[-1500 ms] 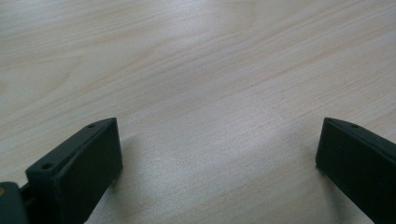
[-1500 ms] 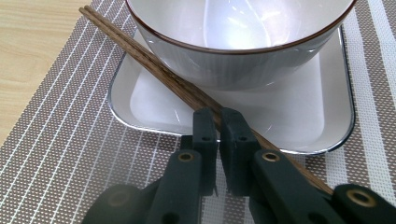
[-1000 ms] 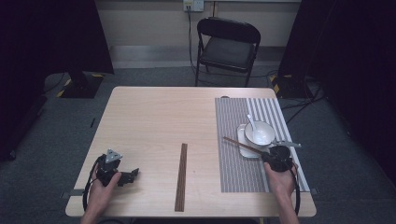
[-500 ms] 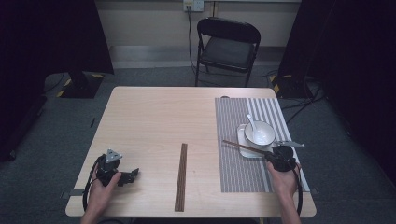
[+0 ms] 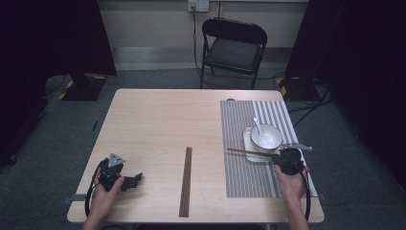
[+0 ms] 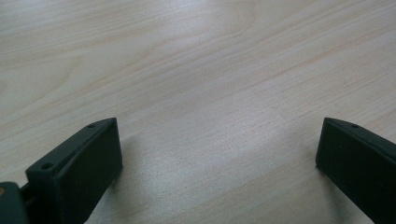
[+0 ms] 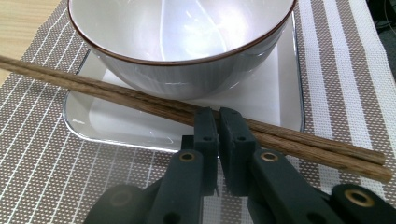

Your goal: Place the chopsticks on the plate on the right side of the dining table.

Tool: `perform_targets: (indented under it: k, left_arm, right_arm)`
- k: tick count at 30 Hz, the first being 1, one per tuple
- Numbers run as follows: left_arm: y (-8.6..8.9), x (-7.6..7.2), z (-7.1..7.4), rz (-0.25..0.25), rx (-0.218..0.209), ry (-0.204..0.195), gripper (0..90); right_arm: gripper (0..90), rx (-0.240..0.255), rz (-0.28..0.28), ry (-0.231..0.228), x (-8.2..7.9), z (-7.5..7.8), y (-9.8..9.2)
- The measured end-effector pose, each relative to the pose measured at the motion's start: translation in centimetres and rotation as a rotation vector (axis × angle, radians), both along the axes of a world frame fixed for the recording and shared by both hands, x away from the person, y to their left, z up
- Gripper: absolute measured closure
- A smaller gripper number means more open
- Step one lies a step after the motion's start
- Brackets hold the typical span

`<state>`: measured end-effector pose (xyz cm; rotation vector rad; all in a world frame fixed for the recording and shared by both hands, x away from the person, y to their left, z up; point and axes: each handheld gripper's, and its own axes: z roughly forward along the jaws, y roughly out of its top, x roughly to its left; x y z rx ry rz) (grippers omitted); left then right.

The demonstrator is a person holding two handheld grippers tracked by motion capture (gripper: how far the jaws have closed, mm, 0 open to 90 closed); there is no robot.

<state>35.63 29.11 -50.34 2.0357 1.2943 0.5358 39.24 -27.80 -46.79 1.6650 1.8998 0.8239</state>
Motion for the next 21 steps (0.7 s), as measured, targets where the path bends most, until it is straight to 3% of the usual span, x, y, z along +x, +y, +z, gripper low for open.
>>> perform_targets:
  k: [21]
  left_arm:
    - [0.00, 0.00, 0.00, 0.000, 0.000, 0.000, 0.0]
  right_arm:
    - [84.8, 0.001, -0.030, 0.000, -0.25, -0.14, -1.00]
